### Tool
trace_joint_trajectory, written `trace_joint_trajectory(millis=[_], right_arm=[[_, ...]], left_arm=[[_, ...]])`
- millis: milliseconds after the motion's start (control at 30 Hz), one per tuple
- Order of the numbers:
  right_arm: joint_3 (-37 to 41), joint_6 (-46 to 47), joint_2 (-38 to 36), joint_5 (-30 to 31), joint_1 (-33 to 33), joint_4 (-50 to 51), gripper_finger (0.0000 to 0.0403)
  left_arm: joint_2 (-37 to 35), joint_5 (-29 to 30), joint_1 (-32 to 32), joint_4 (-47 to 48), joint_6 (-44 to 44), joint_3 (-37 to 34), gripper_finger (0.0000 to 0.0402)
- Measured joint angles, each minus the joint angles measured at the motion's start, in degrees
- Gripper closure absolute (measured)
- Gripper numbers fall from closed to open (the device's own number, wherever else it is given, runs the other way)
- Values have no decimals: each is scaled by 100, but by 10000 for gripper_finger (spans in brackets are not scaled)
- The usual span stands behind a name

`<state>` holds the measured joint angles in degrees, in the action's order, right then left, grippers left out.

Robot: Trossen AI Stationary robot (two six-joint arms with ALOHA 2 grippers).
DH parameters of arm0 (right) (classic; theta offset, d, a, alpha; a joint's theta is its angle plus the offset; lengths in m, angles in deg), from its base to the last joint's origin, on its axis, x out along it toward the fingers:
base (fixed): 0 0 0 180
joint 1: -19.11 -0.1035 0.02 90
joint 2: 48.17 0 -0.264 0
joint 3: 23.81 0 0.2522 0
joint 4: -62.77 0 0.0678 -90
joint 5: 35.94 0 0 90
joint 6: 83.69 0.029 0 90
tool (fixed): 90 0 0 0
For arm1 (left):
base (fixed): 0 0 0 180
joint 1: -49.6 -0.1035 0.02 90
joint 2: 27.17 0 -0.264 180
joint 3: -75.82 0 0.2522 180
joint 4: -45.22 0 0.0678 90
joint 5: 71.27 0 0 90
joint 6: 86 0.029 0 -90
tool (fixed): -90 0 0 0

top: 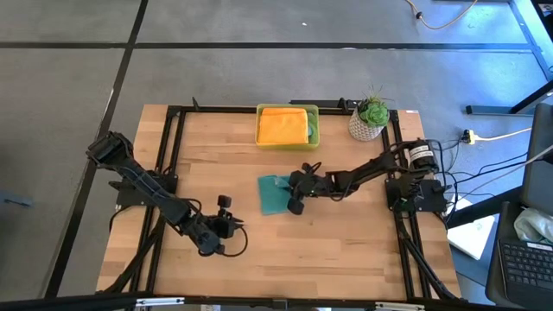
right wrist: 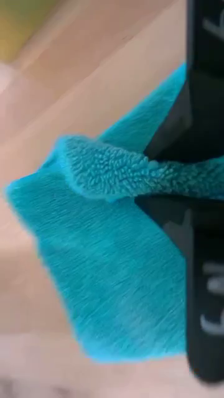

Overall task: Fold microfiber towels
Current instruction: Fold the blue cloth, then put the blue folded cloth into the yellow bin

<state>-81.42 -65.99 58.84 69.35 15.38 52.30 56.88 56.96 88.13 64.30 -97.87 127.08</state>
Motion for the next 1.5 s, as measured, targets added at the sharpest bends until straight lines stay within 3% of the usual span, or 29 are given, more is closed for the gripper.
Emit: trace_joint_trajectory(millis=[267,433,600,667,800,933,1100,1367,1500], right_arm=[[-25,70,-532,62,-59,278,192],[-28,-13,-1002,854,-204,723,139],[-50,-668,-998,68,-665,57,139],[-166,-1007,-842,33,-920,296,144],[-807,-1523,-368,697,-1405,1341,149],[-1936,-1722,250,1216,-1597,2922,149],[-2930,-1482,926,1020,-1261,4708,149],[-3051,-1627,1073,75,-644,4652,151],[-3042,-1659,1165,-489,-437,4442,172]], left_arm=[[0,-23,0,-138,-3,2,356],[0,-25,0,-153,-3,2,356],[0,-23,4,-157,-1,2,356],[0,-25,4,-155,27,2,356],[0,-23,2,-153,45,2,356],[0,-23,2,-155,45,2,356],[0,-32,20,-147,45,2,356],[0,-43,102,-35,19,2,356],[0,-45,182,32,12,2,356]])
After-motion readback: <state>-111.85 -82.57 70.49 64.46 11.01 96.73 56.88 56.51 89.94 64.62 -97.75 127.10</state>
